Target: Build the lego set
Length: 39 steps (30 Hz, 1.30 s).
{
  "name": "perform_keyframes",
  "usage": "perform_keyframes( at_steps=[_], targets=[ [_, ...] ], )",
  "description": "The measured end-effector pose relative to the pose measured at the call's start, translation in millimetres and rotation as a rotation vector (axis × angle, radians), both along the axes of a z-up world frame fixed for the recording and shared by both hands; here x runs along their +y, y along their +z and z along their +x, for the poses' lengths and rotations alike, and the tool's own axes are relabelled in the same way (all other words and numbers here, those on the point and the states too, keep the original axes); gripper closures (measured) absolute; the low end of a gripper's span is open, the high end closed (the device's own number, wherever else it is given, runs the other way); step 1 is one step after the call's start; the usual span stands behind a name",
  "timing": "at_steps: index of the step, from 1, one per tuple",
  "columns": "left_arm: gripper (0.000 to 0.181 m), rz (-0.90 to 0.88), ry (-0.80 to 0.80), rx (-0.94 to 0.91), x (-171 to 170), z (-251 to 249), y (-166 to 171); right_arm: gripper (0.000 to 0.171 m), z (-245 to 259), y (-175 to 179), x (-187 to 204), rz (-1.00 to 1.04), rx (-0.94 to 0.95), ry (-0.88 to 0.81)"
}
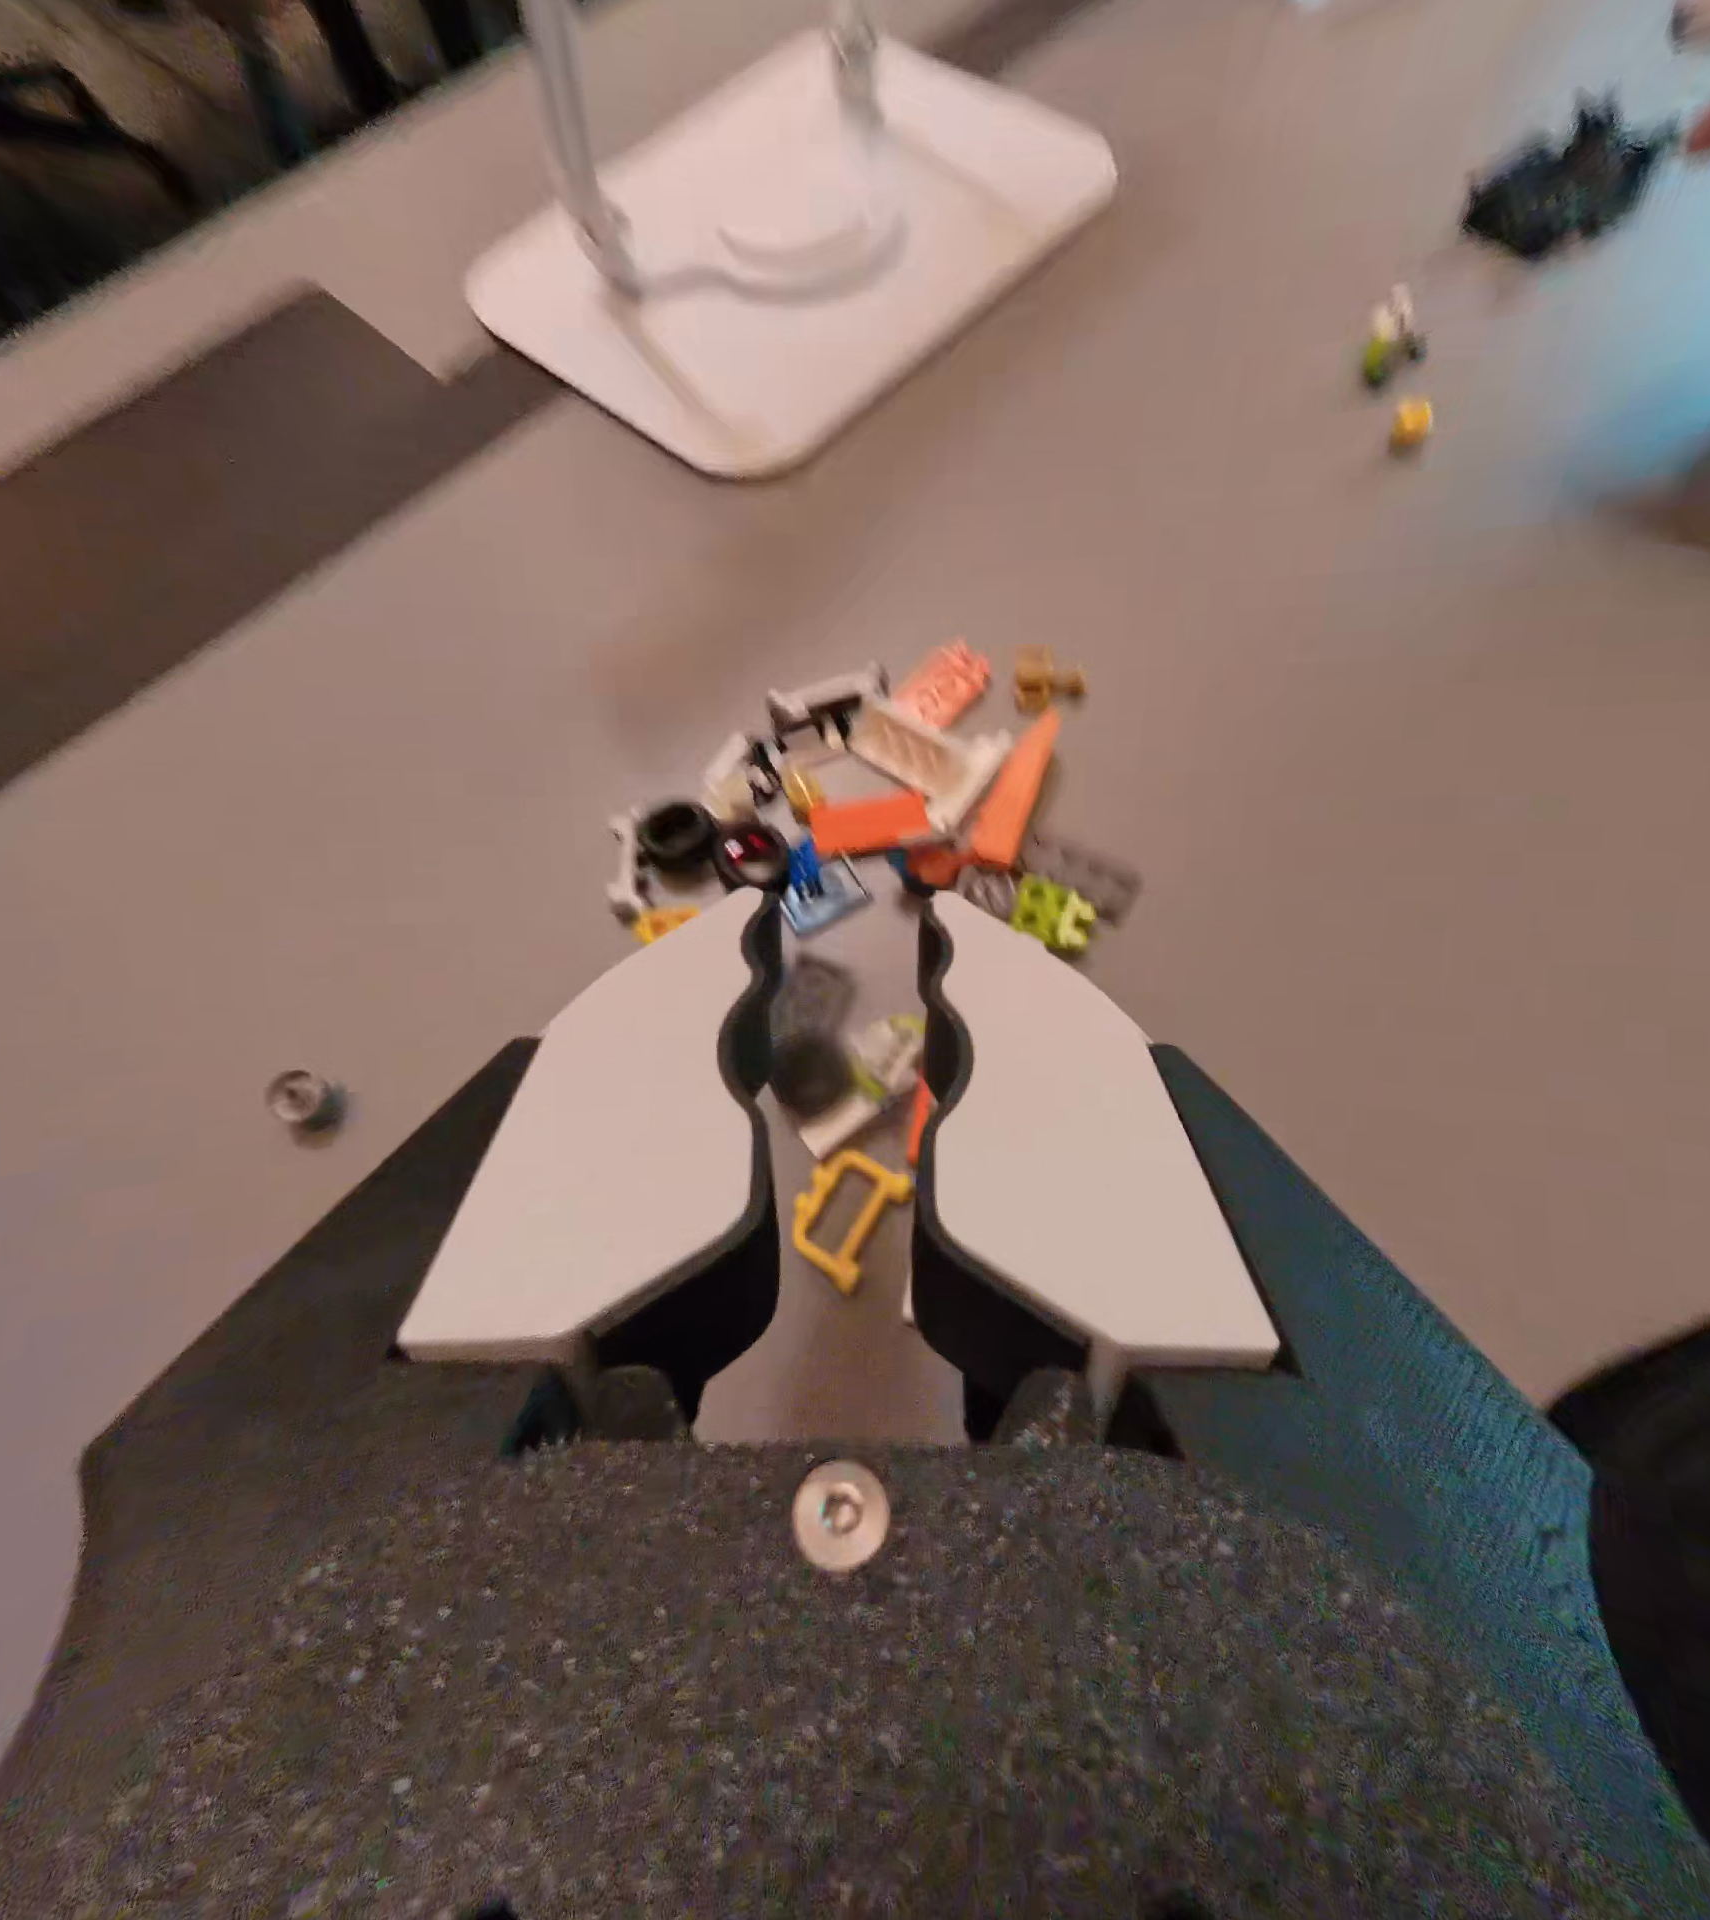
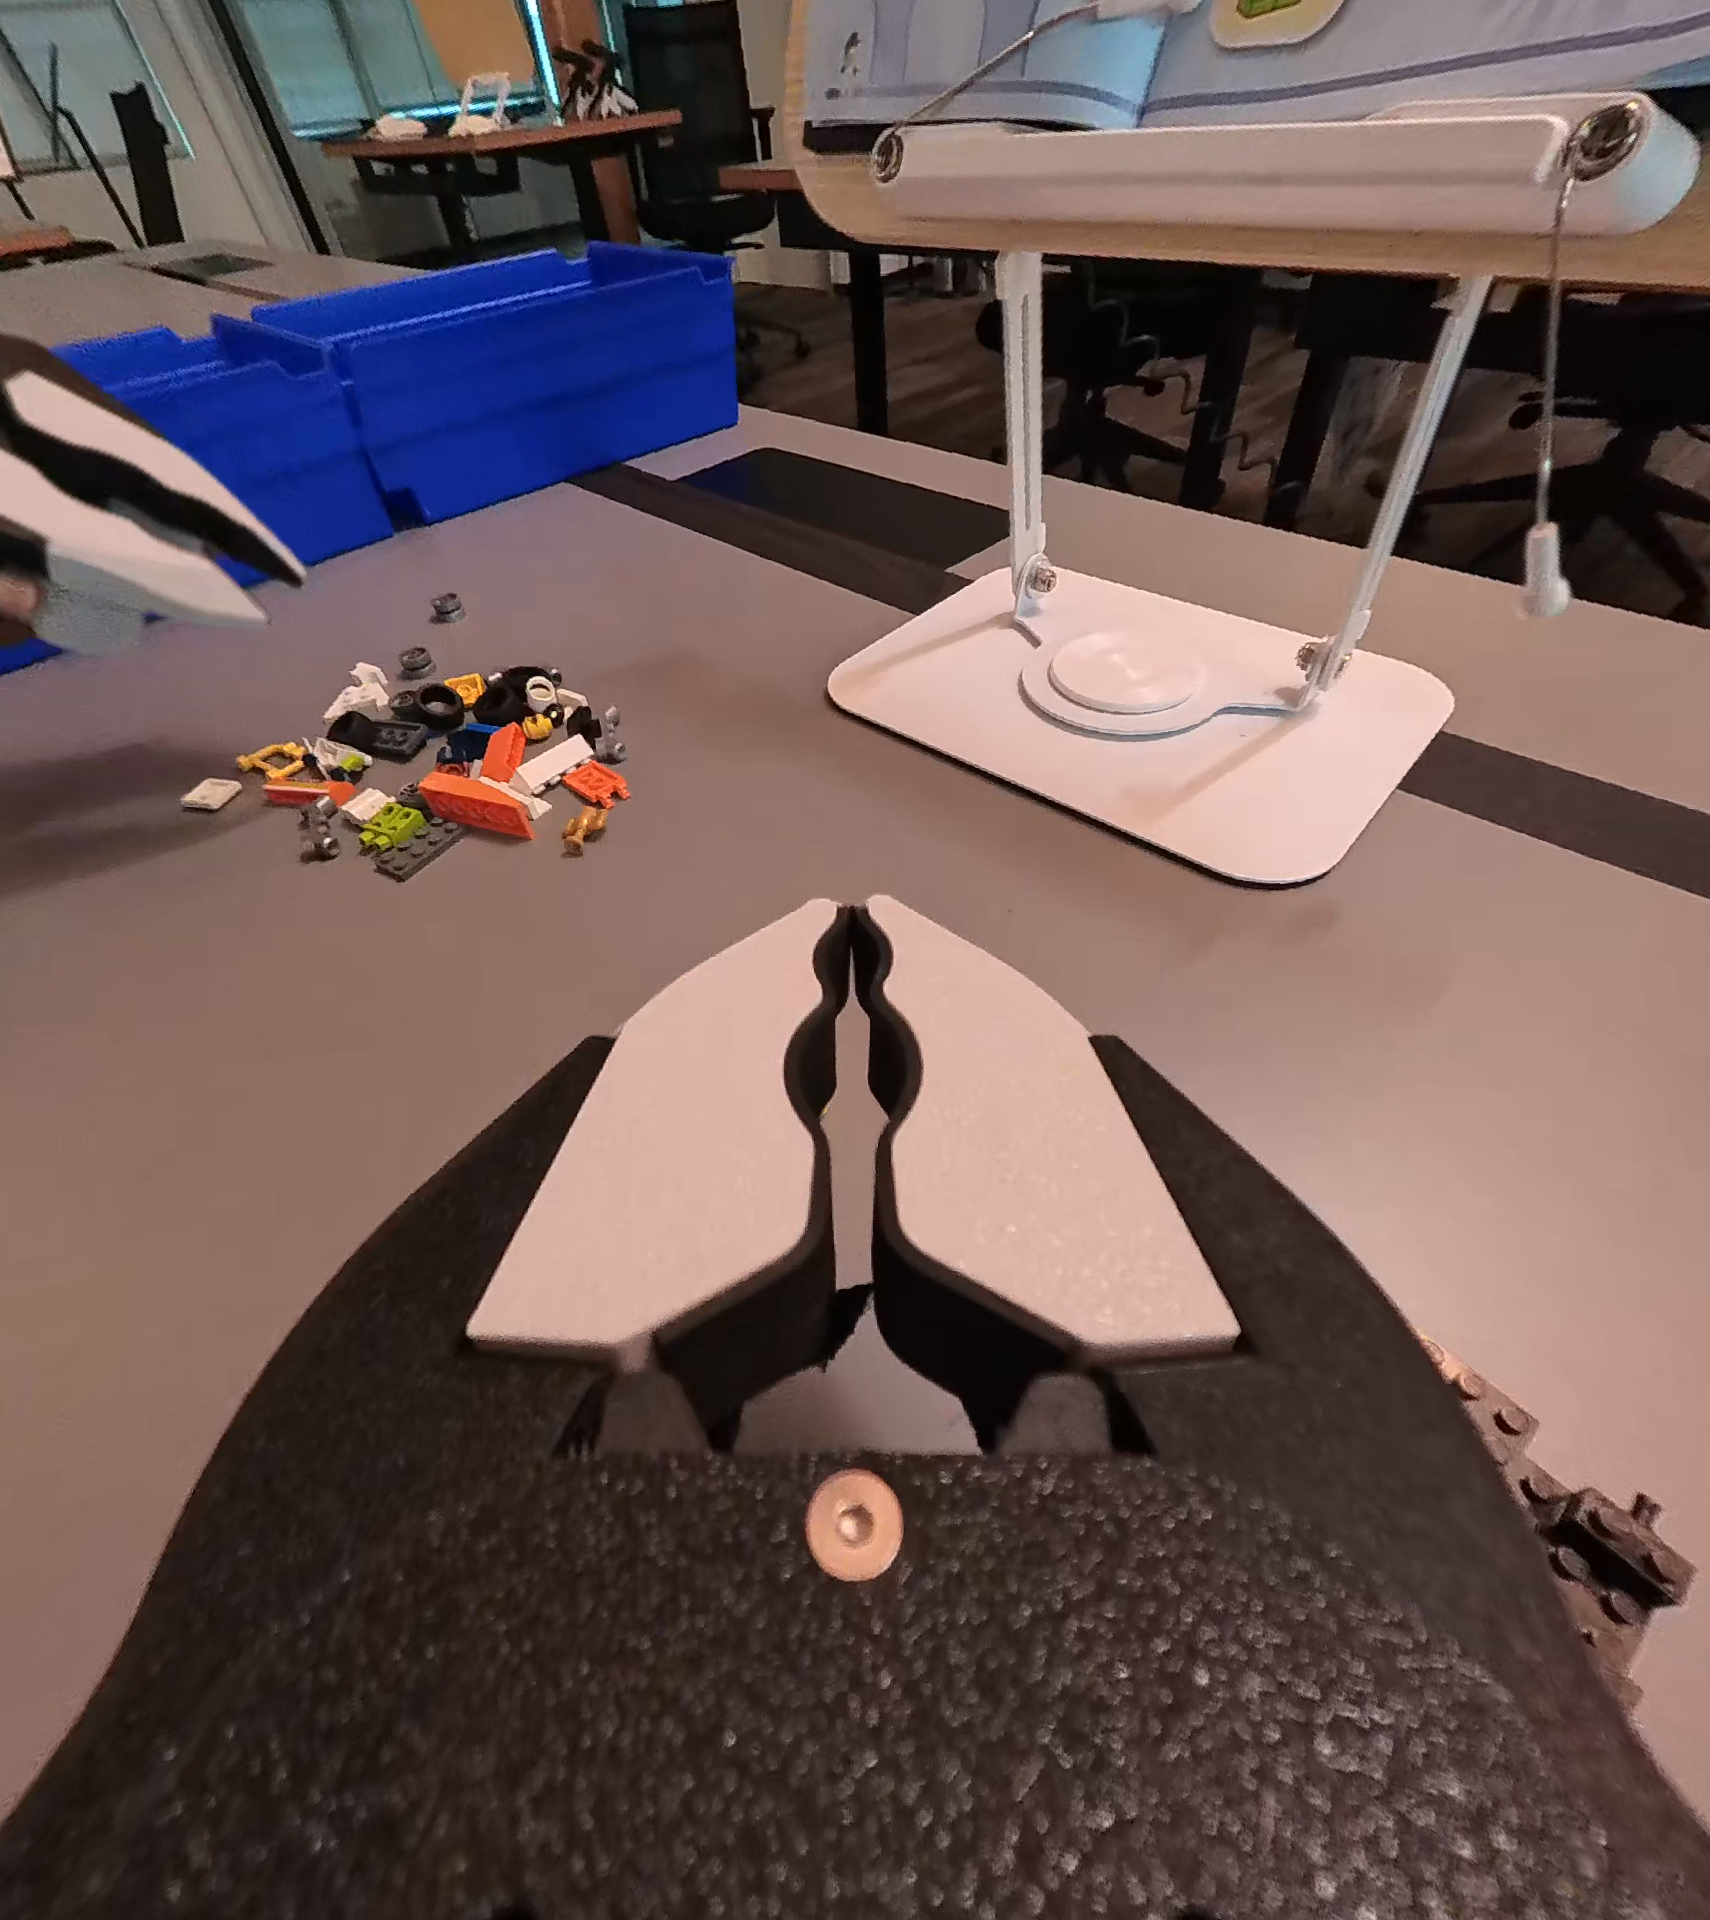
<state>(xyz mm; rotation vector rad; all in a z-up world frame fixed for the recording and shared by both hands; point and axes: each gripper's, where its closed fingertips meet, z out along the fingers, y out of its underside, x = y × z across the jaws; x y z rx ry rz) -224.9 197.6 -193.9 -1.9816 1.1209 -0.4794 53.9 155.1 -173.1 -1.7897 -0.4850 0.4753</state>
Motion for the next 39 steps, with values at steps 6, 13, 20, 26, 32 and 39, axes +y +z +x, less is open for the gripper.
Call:
perform_keyframes(
  at_steps=[6,13,20,26,32,39],
  targets=[
    [0.155,-0.08,-0.19,0.118,-38,19,-37,0.171,-4,-8,0,-0.024,-0.018,0.017],
    [0.15,-0.084,-0.233,0.241,-33,43,-66,0.171,-6,-16,-1,-0.056,-0.029,0.028],
    [0.16,-0.034,-0.283,0.365,-27,45,-70,0.171,-7,-18,-1,-0.073,-0.017,0.04],
    [0.16,0.059,-0.265,0.354,-20,46,-55,0.171,-10,-17,-4,-0.067,-0.024,0.059],
    [0.16,0.302,-0.243,0.065,-37,99,7,0.17,-52,-14,-22,-0.09,0.027,0.251],
    [0.16,0.575,-0.264,-0.087,-64,189,46,0.15,-83,19,-26,-0.143,0.41,0.294]
  ],
)
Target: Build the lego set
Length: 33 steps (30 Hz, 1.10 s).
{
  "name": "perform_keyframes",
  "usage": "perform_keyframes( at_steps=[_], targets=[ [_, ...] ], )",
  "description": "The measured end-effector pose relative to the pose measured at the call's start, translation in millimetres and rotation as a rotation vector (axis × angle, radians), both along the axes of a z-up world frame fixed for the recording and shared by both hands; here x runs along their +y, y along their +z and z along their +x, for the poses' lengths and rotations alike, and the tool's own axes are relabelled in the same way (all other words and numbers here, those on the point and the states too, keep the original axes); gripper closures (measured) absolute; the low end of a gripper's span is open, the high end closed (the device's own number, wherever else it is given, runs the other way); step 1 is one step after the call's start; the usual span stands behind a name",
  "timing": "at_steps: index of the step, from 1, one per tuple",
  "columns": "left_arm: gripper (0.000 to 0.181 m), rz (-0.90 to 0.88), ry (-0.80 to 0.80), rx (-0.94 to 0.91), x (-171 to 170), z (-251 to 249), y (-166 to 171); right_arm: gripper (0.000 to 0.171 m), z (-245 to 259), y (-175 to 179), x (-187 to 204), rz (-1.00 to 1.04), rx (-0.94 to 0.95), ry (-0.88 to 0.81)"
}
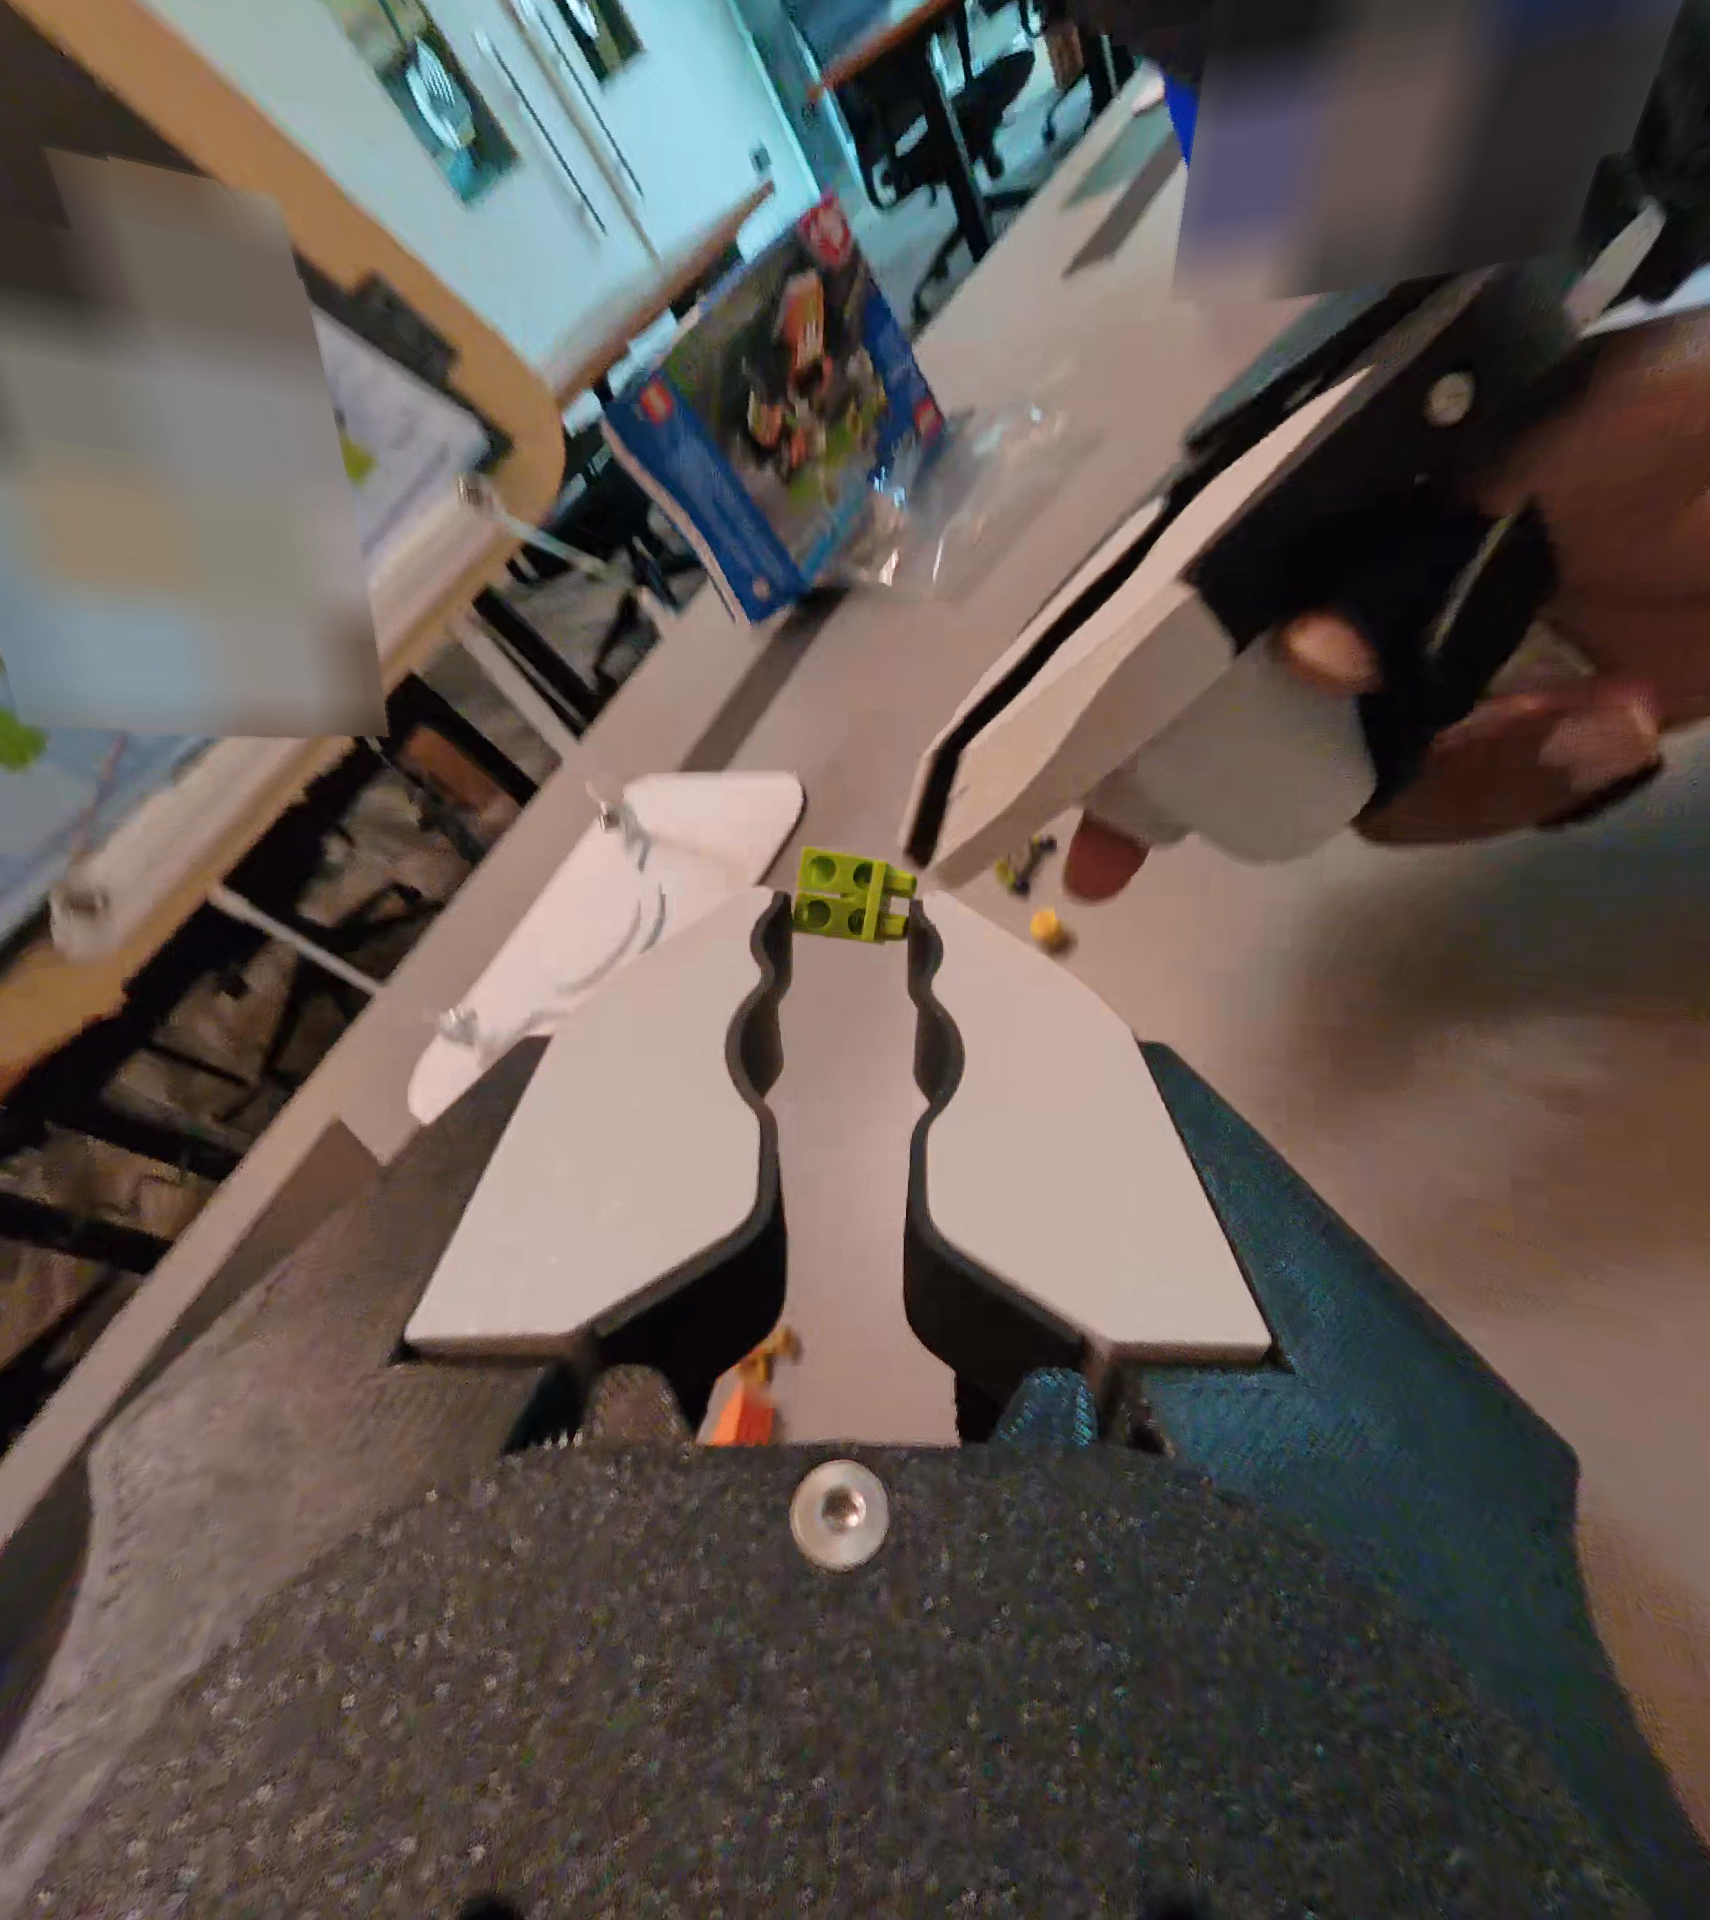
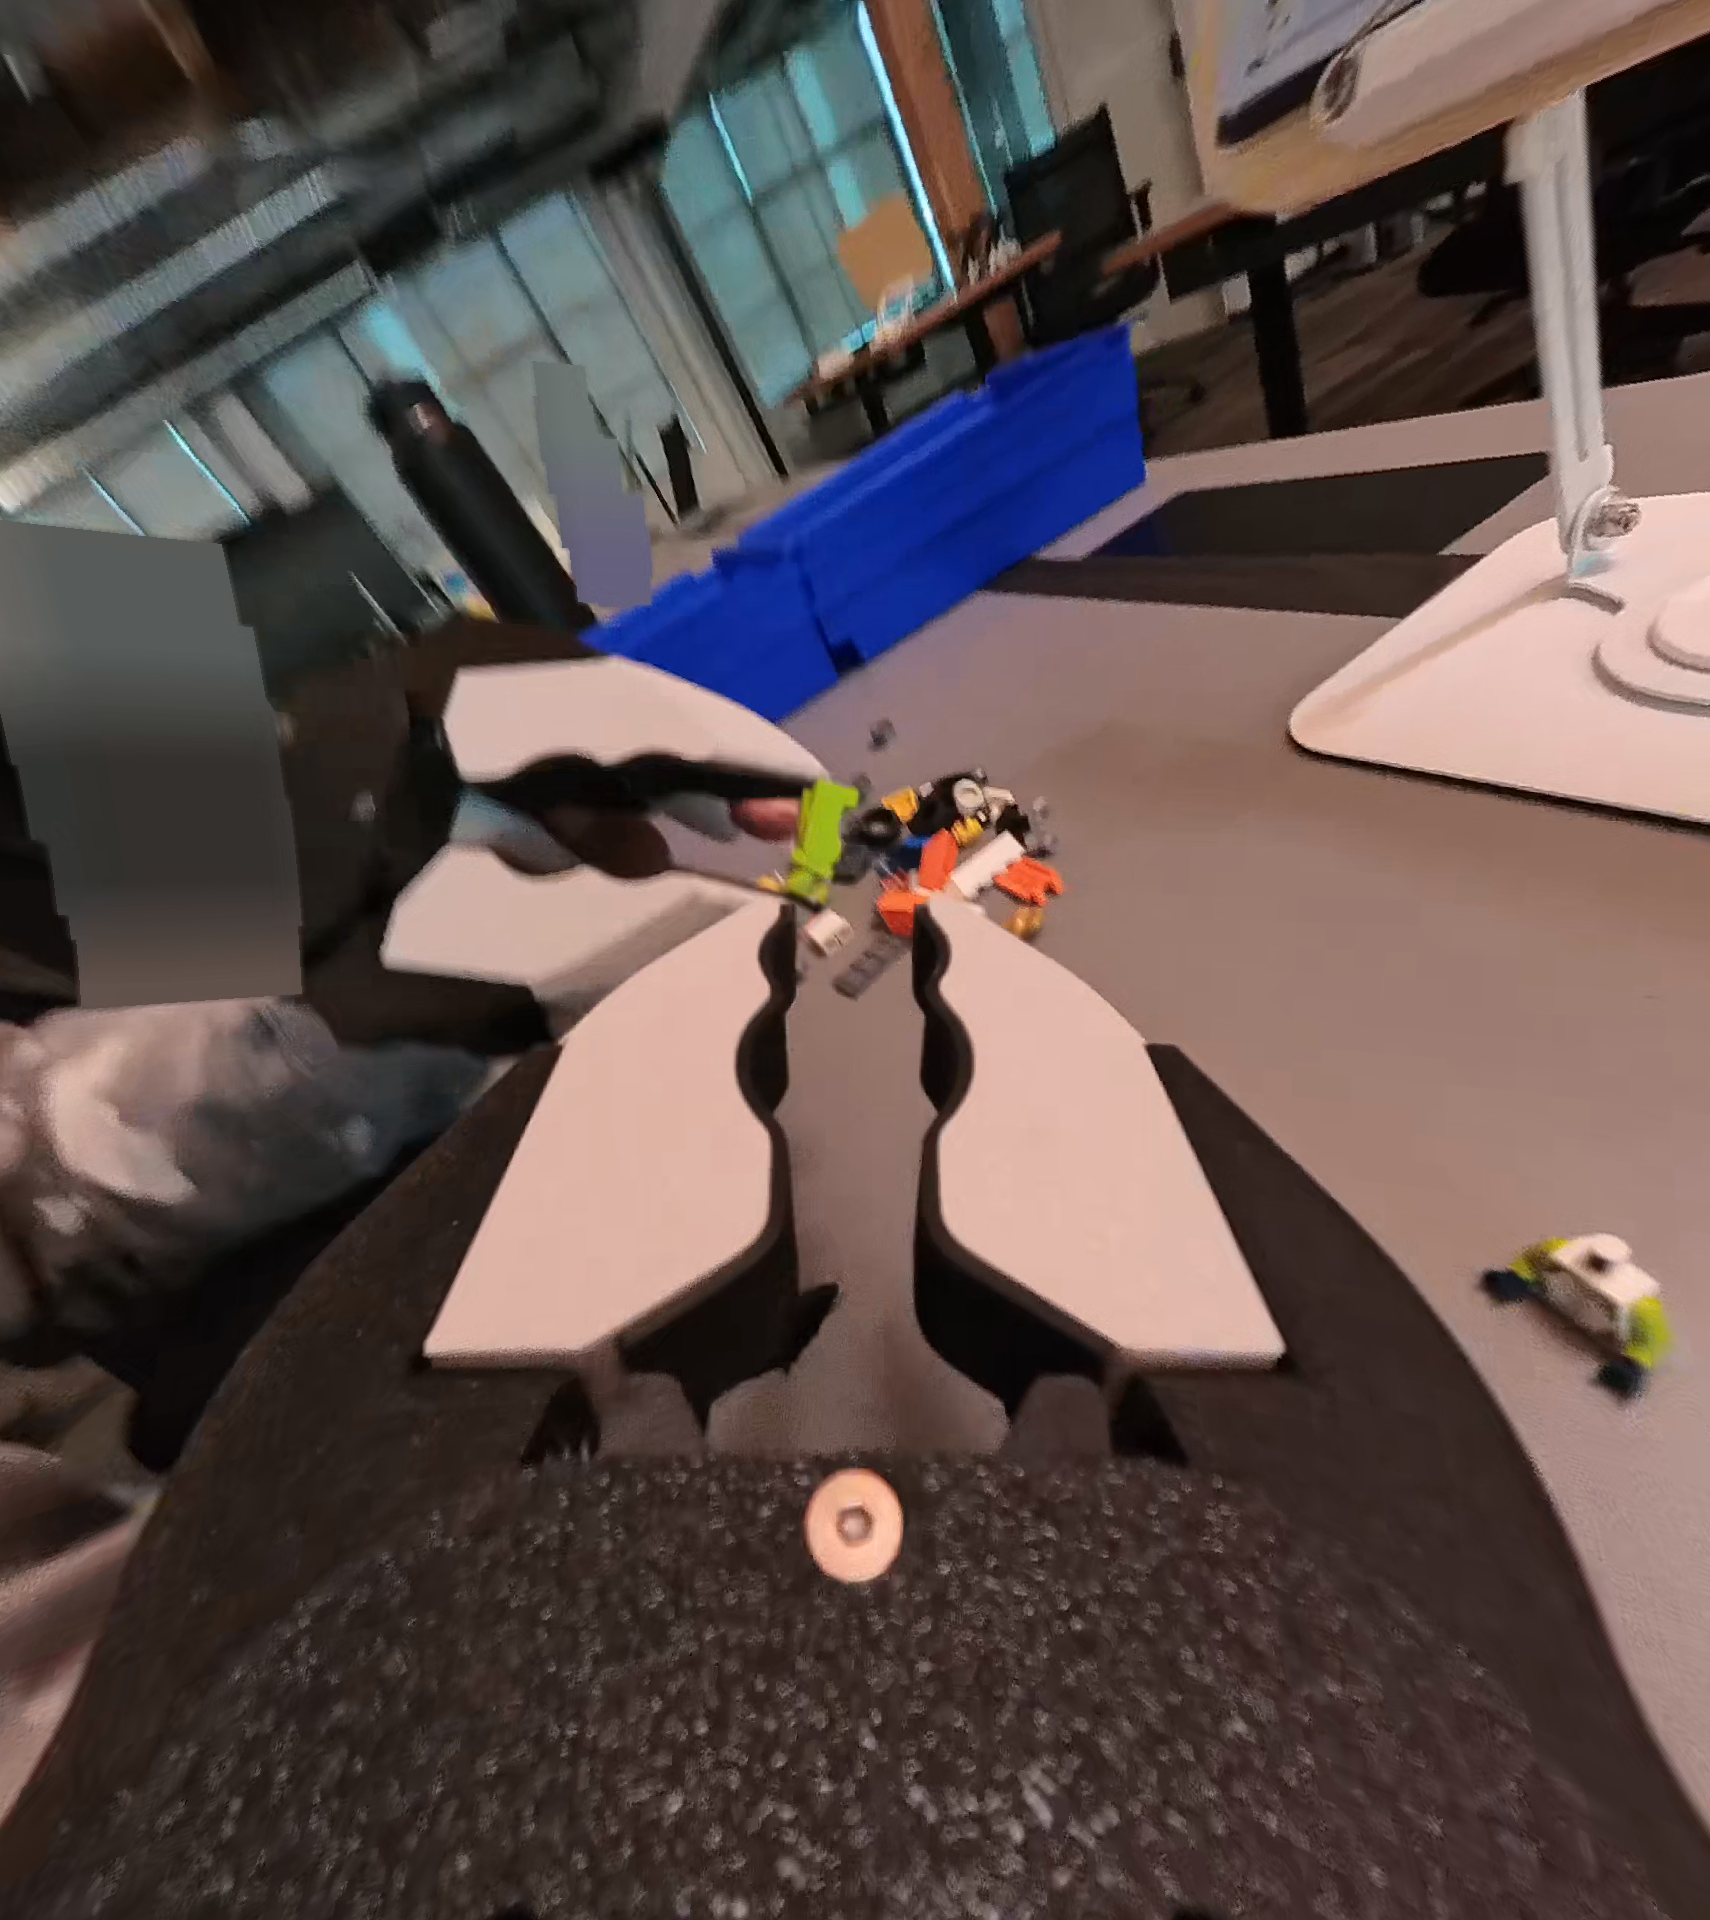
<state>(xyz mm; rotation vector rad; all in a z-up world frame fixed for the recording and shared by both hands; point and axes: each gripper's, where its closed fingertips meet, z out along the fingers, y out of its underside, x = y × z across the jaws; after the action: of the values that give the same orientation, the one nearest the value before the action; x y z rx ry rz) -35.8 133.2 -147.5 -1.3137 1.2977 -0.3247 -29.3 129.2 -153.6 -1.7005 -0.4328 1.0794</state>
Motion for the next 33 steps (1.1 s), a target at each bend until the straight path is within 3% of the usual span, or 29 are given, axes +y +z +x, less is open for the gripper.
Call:
perform_keyframes(
  at_steps=[4,9,12,18,20,27,30,33],
  targets=[
    [0.16,0.161,0.004,0.0,-5,27,11,0.156,16,14,-1,-0.063,0.191,0.002],
    [0.16,0.241,0.012,0.0,-9,36,10,0.163,22,14,-7,-0.074,0.202,0.025],
    [0.161,0.154,-0.026,-0.002,-12,33,2,0.164,22,9,-8,-0.02,0.097,0.038],
    [0.157,-0.215,-0.202,-0.116,-26,15,-8,0.164,20,0,-17,0.195,-0.257,0.093],
    [0.157,-0.25,-0.295,-0.109,-38,15,-7,0.164,14,-10,-27,0.241,-0.37,0.16],
    [0.171,-0.314,-0.481,-0.038,-66,8,-16,0.164,1,-21,-60,0.315,-0.448,0.375],
    [0.157,-0.307,-0.478,0.001,-66,8,-19,0.164,-1,-23,-69,0.335,-0.474,0.446],
    [0.166,-0.328,-0.531,0.021,-77,10,-22,0.164,-3,-25,-73,0.359,-0.503,0.475]
  ],
)
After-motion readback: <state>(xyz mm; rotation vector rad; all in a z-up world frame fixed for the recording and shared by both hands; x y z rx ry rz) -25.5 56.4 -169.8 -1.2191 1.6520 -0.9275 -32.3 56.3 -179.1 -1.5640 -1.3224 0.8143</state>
